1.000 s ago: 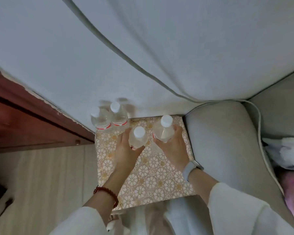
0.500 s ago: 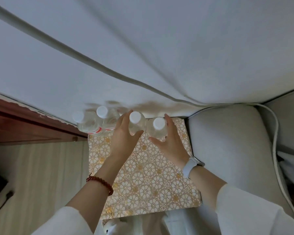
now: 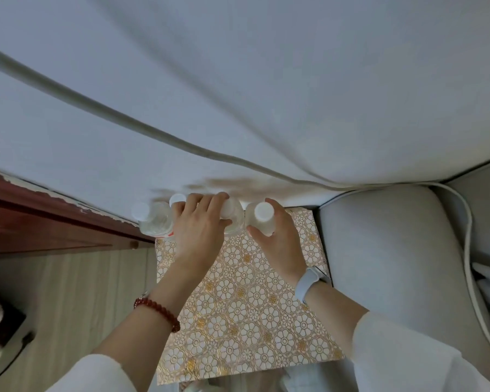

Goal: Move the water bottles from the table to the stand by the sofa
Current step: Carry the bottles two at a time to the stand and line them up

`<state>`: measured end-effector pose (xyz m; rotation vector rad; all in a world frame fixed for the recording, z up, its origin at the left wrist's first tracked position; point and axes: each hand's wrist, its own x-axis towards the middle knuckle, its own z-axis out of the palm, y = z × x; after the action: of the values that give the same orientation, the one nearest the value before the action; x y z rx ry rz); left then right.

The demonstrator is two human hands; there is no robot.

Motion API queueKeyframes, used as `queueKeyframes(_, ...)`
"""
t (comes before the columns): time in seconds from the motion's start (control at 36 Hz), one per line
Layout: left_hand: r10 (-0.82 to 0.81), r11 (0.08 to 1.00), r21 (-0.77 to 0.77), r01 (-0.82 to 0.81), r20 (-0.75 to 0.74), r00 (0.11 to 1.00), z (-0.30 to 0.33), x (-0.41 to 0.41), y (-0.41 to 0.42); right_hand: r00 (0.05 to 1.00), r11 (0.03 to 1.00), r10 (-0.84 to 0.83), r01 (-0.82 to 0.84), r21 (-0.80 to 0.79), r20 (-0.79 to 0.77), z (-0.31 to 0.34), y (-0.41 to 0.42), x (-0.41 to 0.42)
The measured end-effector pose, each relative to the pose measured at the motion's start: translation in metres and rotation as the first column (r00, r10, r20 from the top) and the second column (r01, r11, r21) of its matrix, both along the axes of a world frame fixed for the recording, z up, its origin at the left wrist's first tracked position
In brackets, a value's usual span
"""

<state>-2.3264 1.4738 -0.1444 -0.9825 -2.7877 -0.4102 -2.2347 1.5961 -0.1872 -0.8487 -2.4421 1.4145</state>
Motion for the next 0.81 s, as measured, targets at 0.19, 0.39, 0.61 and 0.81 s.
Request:
queueKeyframes(0.19, 0.020, 0.999, -0.028, -0.021, -0.048, 0.999, -0.003, -0.009, -0.006, 0.997, 0.987, -0.074, 0.072, -0.146, -0.005, 0.002, -0.005, -0.031)
queueKeyframes(0.39, 0.019, 0.988, -0.151, -0.023, -0.025, 1.000, -0.002, -0.003, 0.000, 0.997, 0.957, -0.048, 0.063, -0.284, 0.059, 0.004, 0.000, -0.023)
queueKeyframes(0.61, 0.236, 0.971, -0.009, -0.239, 0.216, 0.948, 0.025, 0.052, -0.048, 0.954, 0.953, 0.066, 0.027, -0.302, 0.292, 0.040, -0.030, 0.031)
queueKeyframes(0.81, 0.494, 0.841, 0.022, -0.541, 0.381, 0.782, 0.073, 0.106, -0.178, 0.838, 0.864, 0.490, -0.431, -0.259, 0.241, 0.112, -0.142, 0.039)
